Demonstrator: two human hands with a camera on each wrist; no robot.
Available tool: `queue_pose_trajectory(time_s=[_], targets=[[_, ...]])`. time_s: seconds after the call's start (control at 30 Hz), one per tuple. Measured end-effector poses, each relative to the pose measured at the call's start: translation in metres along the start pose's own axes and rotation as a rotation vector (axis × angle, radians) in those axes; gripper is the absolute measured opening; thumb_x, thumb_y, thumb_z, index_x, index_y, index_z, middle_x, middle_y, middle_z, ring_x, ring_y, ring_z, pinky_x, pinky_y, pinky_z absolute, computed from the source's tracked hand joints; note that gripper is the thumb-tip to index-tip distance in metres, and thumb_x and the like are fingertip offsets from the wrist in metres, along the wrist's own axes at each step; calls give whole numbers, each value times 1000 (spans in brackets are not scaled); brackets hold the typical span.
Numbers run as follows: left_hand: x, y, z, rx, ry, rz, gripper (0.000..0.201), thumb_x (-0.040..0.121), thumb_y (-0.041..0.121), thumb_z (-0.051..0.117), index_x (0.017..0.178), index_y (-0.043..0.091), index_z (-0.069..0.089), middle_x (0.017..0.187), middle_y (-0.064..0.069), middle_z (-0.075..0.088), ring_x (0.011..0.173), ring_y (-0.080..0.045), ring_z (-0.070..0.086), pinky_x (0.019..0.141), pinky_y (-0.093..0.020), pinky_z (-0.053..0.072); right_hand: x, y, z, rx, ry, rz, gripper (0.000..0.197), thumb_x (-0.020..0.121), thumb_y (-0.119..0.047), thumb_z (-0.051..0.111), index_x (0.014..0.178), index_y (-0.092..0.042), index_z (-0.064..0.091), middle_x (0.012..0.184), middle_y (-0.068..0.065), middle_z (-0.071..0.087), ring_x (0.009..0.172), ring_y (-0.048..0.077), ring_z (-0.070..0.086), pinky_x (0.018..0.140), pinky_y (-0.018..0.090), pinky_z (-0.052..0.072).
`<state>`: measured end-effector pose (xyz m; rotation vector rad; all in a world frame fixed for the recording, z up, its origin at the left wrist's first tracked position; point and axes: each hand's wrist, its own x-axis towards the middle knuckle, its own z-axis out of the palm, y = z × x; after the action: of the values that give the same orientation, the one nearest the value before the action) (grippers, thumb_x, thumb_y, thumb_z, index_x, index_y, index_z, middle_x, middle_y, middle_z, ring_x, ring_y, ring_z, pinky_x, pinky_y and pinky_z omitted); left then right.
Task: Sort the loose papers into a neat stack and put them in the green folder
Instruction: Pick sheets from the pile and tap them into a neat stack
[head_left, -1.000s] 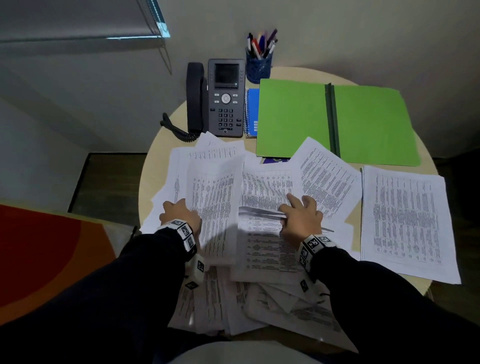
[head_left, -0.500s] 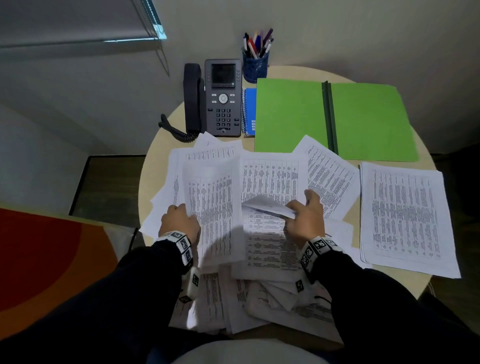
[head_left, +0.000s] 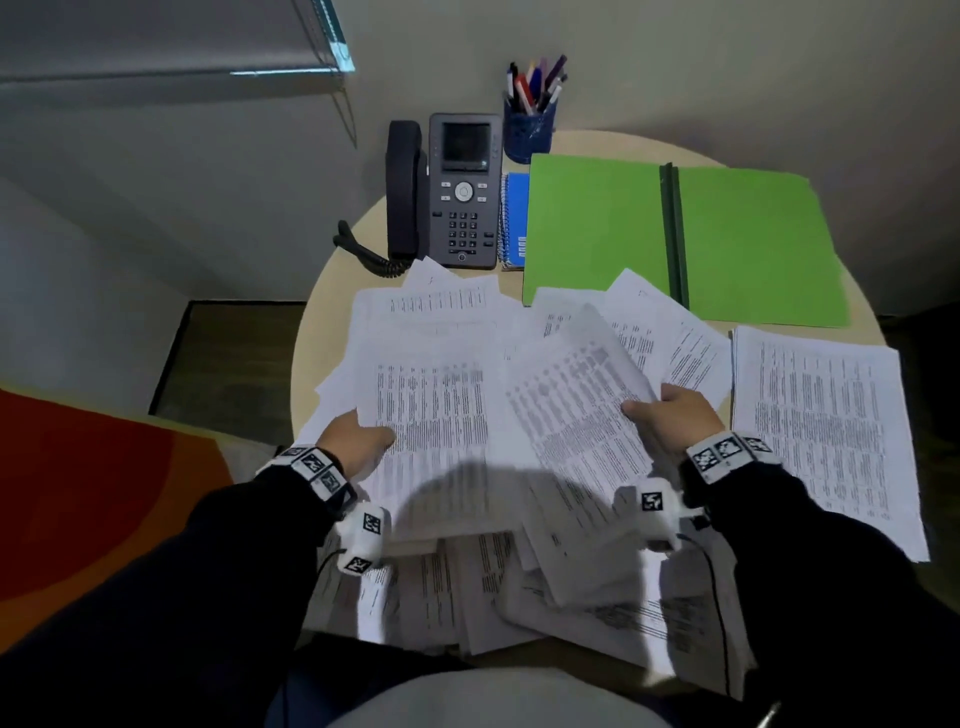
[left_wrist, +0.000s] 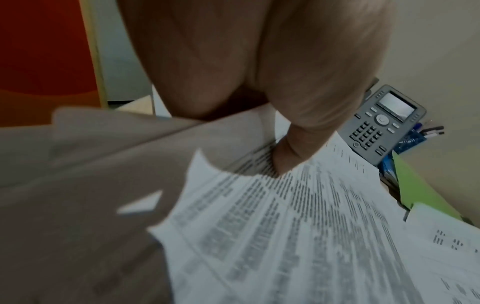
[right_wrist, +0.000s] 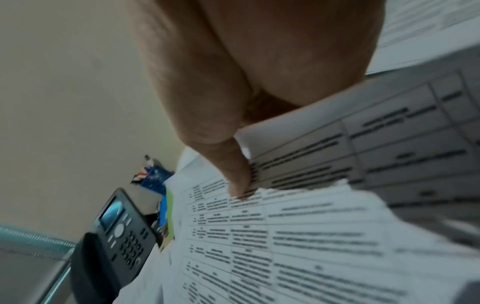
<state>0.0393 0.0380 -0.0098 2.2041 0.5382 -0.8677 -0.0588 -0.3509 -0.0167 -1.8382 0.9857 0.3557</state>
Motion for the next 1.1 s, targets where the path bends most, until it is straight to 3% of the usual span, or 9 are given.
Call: queue_pose_trajectory(time_s=[0.1,0.2,0.33,0.5,0.6,0.7,0.83,0.93,1.1], targets=[[3,-6,-15,-52,-34,80,16,87,15,66,77,11,53,71,-13,53,67,-25,51,66,-41,49,4,9,-14,60,-13,-41,19,90,-28,73,105,-17,69,85,9,72,72,28,66,66,33,50],[1,-5,-28,-161,-86,184,13,84,18,65,79,30,63,88,-12,61,81,-27,56,73,-38,43,3,17,-25,94,10,-75,16,91,-26,70,105,-19,69,85,10,72,72,27,66,70,35,52],[-7,8,-46,-461,-221,333,42,100,0,56,125,33,61,128,5,69,116,-17,68,99,-36,49,3,26,-43,179,127,-96,6,89,-24,72,95,-22,71,90,6,76,82,26,71,84,44,57],[-7,6,-47,-501,-156,251,40,101,-4,54,138,10,61,126,-8,72,115,-29,69,98,-46,52,-3,28,-61,303,109,-77,11,95,-16,68,105,-18,69,100,10,76,88,27,73,90,46,57],[-8,-5,-27,-281,-76,176,34,95,14,68,129,13,67,120,-7,73,106,-30,70,88,-41,54,-17,22,-69,317,1,-67,12,97,-11,65,109,-13,67,98,9,75,81,23,74,68,30,61],[-7,-6,-2,-224,-63,29,81,86,45,74,154,16,40,142,3,54,136,-34,52,103,-48,46,-16,39,-74,138,-78,-65,20,94,-20,71,113,-16,68,103,7,76,93,26,73,81,36,57],[-12,11,30,-115,-25,128,35,88,44,56,97,10,57,71,-6,56,64,-28,56,53,-26,45,-17,65,-68,-20,-69,-47,37,88,-37,76,119,-18,67,107,0,76,95,22,71,93,45,54],[-17,20,41,20,133,201,32,109,22,39,135,22,56,69,-3,53,51,-19,46,30,-15,33,-23,71,-56,-12,-56,-19,22,92,-27,72,112,-17,69,97,4,76,83,22,70,78,36,52],[-8,21,38,72,198,205,50,109,17,39,157,33,38,89,2,59,62,-21,57,42,-21,45,-27,75,-47,-9,-50,-48,23,94,-27,70,116,-19,68,97,-1,75,87,20,69,81,35,50]])
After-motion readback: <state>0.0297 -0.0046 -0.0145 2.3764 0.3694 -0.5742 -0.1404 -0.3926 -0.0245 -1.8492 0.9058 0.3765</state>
